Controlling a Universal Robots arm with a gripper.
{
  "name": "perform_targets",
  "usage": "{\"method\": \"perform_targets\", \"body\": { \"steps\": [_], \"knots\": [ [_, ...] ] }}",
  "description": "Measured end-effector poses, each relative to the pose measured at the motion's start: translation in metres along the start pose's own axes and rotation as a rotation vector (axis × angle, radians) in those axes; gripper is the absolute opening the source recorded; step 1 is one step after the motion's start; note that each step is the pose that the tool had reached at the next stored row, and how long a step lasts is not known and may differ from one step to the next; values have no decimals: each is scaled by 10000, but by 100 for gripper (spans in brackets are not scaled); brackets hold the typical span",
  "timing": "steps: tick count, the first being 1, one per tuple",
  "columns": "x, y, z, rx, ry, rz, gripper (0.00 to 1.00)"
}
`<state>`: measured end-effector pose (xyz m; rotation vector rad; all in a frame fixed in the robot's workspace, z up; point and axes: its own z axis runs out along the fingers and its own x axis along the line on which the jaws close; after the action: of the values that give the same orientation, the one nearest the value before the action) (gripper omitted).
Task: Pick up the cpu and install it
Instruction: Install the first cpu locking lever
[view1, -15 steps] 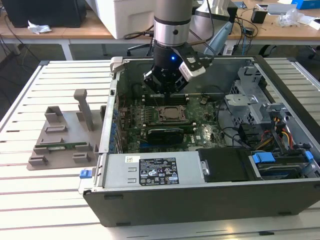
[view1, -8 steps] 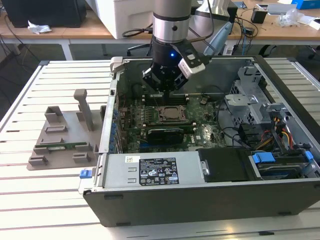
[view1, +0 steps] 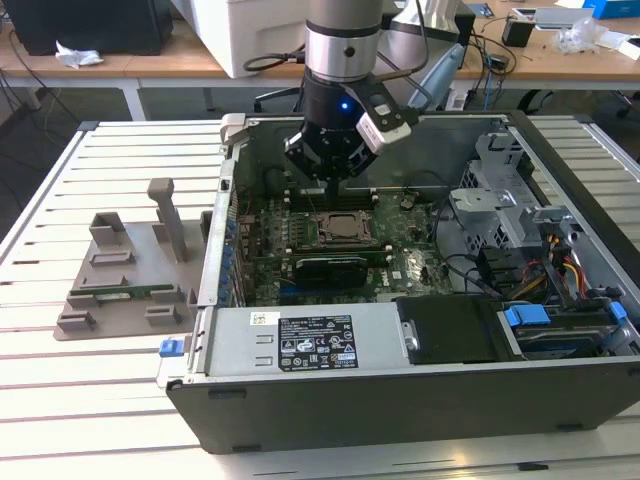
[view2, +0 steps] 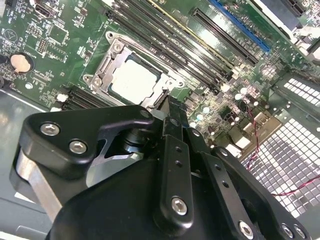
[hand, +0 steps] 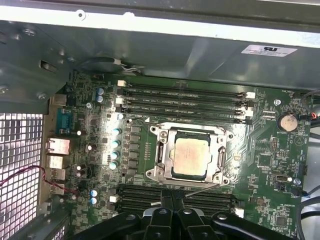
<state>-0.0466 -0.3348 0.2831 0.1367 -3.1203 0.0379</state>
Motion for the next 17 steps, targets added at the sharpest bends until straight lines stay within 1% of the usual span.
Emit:
{"method": "perform_targets", "body": {
  "steps": [6,10,11,12,14,15,17],
  "knots": [
    [11,1,-12,-1,-2,0,11],
    [78,21,-9,-7,0,-1,11],
    [101,30,-8,-9,-1,-1,11],
    [175,67,-3,-12,-1,-2,11],
    [234,96,4,-21,-3,-3,11],
    [278,126,11,-27,-4,-1,11],
    [333,172,23,-31,-4,-2,11]
  ]
}}
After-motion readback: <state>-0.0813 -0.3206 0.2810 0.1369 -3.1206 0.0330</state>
